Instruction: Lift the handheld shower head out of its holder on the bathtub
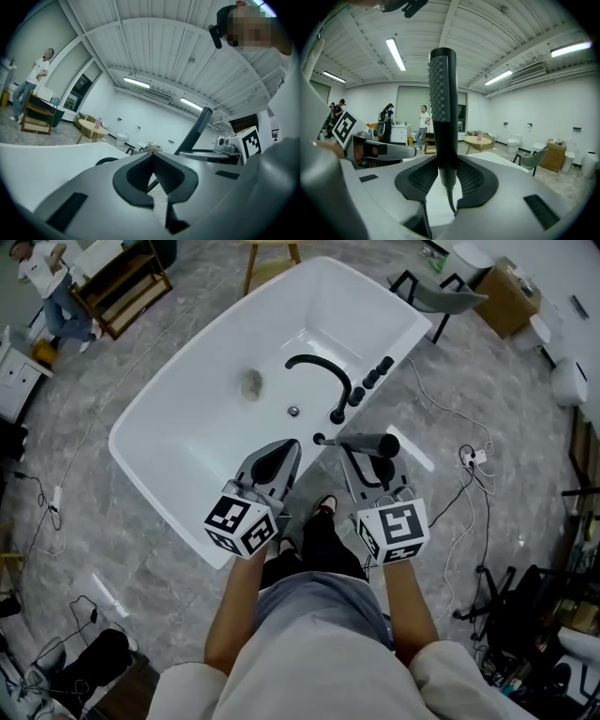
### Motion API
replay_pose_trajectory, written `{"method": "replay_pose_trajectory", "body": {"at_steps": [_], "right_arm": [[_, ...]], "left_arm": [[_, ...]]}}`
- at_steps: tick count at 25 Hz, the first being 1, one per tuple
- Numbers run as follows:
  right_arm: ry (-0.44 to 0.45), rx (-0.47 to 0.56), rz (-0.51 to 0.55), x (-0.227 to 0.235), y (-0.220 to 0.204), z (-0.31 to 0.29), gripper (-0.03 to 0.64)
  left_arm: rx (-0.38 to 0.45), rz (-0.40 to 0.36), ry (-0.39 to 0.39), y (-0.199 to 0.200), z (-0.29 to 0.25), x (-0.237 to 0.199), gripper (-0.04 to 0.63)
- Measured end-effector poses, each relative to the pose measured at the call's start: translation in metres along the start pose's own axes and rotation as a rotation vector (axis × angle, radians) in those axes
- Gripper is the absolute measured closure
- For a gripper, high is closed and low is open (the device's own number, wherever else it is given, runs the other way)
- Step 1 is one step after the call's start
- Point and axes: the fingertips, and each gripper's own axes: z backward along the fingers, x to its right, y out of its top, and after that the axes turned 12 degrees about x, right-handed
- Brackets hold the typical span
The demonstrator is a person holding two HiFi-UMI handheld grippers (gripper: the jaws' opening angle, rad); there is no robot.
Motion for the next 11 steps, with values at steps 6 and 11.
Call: {"method": "replay_pose_trajectory", "body": {"at_steps": [6, 11], "right_arm": [[-0.026, 0.006, -0.029, -0.002, 0.006, 0.002, 0.479], [-0.053, 0.018, -0.059, 0.001, 0.011, 0.001, 0.479]], "left_arm": [[-0.017, -0.037, -0.006, 0.003, 0.006, -0.002, 0.591], [-0.019, -0.056, -0.029, 0.011, 0.004, 0.001, 0.591]]}}
